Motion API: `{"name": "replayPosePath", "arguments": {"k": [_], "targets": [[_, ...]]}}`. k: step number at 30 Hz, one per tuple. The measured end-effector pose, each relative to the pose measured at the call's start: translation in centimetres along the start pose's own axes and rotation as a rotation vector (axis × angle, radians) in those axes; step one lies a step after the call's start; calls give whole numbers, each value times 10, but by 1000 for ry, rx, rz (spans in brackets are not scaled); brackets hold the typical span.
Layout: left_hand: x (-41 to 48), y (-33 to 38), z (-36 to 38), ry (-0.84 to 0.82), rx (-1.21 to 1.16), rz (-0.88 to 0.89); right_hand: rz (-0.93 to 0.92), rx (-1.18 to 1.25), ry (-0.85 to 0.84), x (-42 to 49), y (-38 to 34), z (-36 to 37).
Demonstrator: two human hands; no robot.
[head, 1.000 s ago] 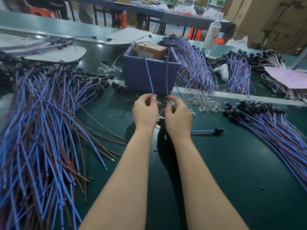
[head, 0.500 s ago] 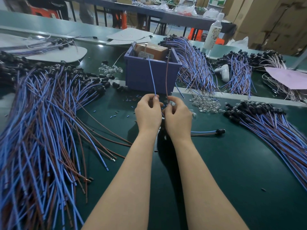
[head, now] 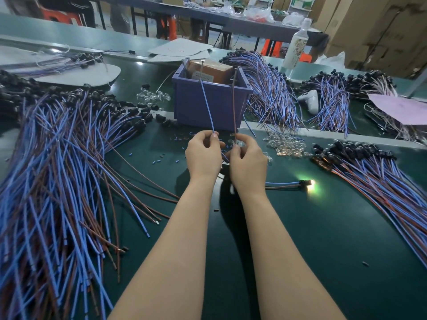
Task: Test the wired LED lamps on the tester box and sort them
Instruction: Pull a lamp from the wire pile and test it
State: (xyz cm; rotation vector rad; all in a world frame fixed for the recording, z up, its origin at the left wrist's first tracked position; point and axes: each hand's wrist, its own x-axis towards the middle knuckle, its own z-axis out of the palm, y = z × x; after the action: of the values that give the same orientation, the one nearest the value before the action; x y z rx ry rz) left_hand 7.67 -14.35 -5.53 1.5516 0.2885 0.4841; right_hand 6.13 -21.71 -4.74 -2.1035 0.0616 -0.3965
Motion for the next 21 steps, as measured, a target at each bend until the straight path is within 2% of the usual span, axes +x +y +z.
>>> {"name": "replayPosePath", "arguments": {"k": [21], "targets": [[-1, -1, 0, 26, 29, 18, -23, -3, -7, -2, -2, 0]]}}
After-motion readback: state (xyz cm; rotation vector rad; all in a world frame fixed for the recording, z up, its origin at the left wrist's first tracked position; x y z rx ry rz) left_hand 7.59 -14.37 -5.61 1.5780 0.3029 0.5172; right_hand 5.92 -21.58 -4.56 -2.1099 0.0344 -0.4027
